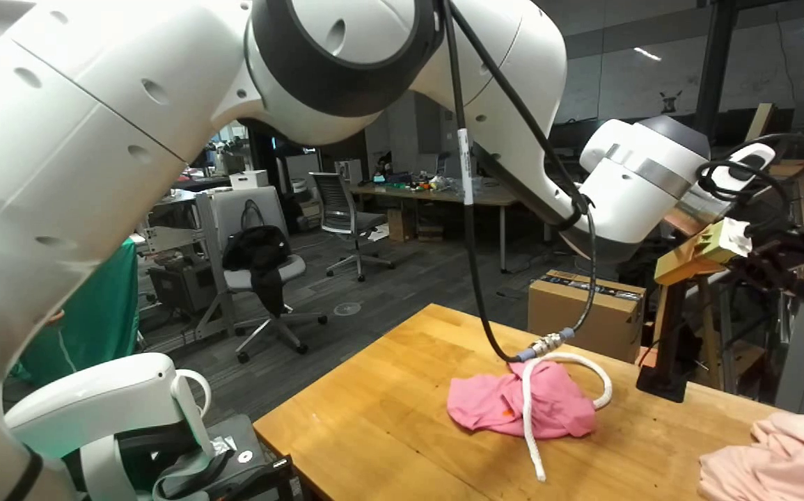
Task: Move all the objects in the middle of the table to the right
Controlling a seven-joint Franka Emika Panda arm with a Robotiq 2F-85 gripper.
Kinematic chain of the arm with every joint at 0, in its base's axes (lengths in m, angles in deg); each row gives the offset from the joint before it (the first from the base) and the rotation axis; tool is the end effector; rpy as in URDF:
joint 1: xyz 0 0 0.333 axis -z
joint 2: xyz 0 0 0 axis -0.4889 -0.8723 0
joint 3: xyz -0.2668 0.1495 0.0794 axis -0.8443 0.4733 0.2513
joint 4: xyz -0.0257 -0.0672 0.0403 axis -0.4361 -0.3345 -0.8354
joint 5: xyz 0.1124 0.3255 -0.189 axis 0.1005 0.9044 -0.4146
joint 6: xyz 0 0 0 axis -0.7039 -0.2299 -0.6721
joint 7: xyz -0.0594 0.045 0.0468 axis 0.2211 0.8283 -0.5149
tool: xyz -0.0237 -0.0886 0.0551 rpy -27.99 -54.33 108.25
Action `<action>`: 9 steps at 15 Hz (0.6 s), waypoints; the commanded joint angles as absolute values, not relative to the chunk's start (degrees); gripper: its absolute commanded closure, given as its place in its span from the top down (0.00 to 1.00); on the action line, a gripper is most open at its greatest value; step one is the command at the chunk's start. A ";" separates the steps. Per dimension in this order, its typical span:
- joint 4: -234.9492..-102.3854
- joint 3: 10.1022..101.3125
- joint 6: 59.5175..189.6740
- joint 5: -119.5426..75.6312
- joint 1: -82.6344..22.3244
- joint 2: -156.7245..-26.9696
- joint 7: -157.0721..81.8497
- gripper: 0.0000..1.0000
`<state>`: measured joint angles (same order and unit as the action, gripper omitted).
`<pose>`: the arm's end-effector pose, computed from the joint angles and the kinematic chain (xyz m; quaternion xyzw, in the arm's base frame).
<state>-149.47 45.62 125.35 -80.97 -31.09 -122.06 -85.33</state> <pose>0.7679 -0.1225 0.3104 0.8608 -0.1288 0.2693 0.4123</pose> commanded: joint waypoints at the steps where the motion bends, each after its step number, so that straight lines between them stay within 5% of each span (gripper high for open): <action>1: -151.11 50.62 125.96 -75.78 -28.57 -119.52 -73.63 1.00; 9: -160.74 56.47 125.30 -54.30 -27.73 -113.07 -46.93 1.00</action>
